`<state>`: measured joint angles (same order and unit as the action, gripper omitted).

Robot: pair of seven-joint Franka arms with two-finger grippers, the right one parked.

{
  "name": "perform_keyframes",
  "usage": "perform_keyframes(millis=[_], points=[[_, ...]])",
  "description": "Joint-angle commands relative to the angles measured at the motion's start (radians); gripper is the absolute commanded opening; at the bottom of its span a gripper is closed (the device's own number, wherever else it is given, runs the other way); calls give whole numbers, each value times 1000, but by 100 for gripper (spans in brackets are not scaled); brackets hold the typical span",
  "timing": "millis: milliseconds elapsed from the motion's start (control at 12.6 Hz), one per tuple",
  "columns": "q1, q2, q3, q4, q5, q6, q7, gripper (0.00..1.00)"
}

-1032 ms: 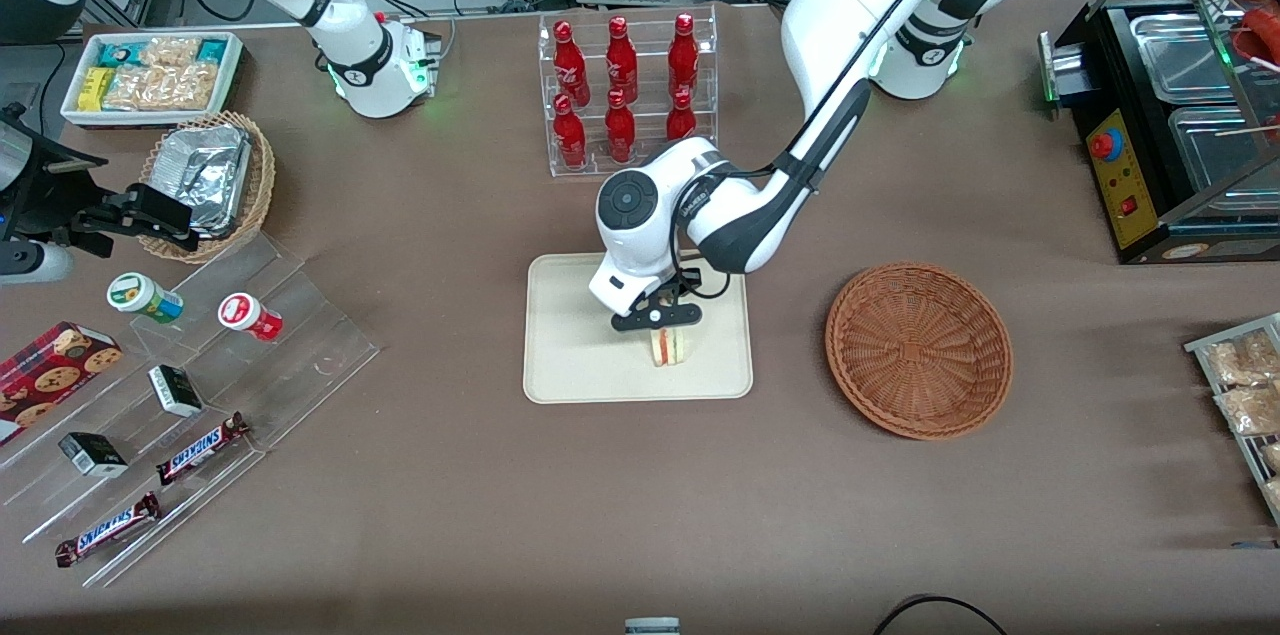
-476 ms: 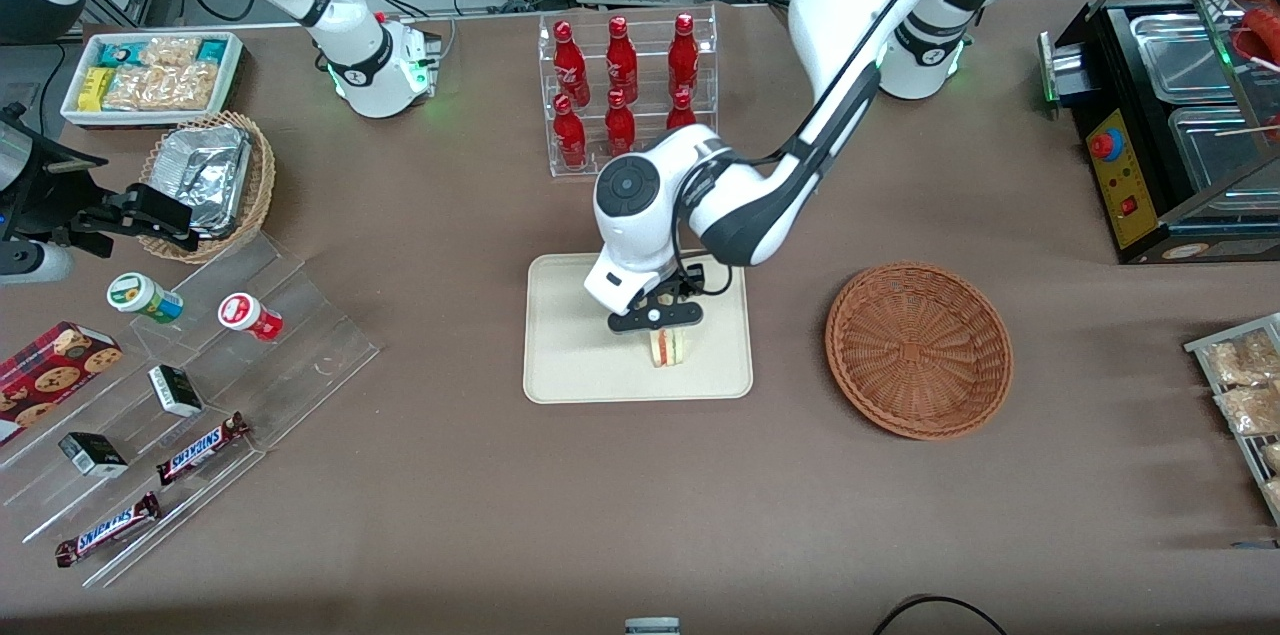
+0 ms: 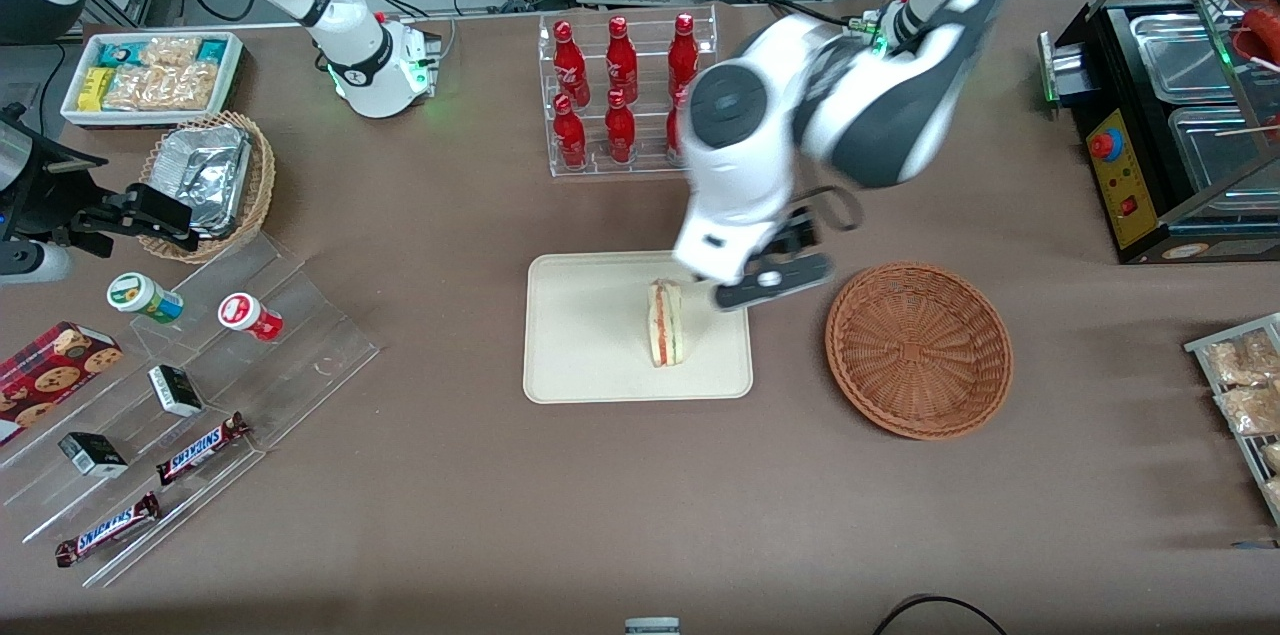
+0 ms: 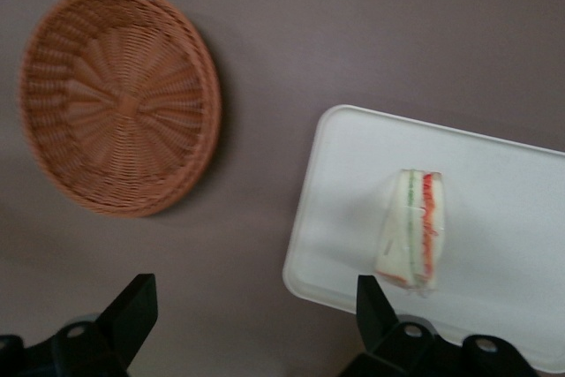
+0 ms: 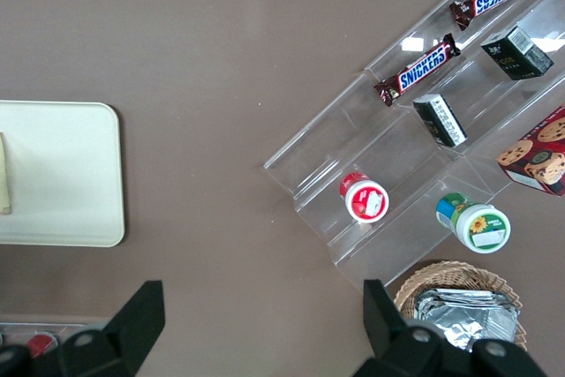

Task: Place sandwich from basket to tray

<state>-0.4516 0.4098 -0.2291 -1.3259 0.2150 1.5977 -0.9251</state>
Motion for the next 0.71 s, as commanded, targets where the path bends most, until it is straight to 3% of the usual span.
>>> perform_keyframes(millis=[0, 317, 635], points=[[91, -103, -4, -41, -55, -80, 131, 99], [200, -180, -3, -44, -118, -171, 337, 99], [313, -213, -3, -50, -126, -225, 521, 99]])
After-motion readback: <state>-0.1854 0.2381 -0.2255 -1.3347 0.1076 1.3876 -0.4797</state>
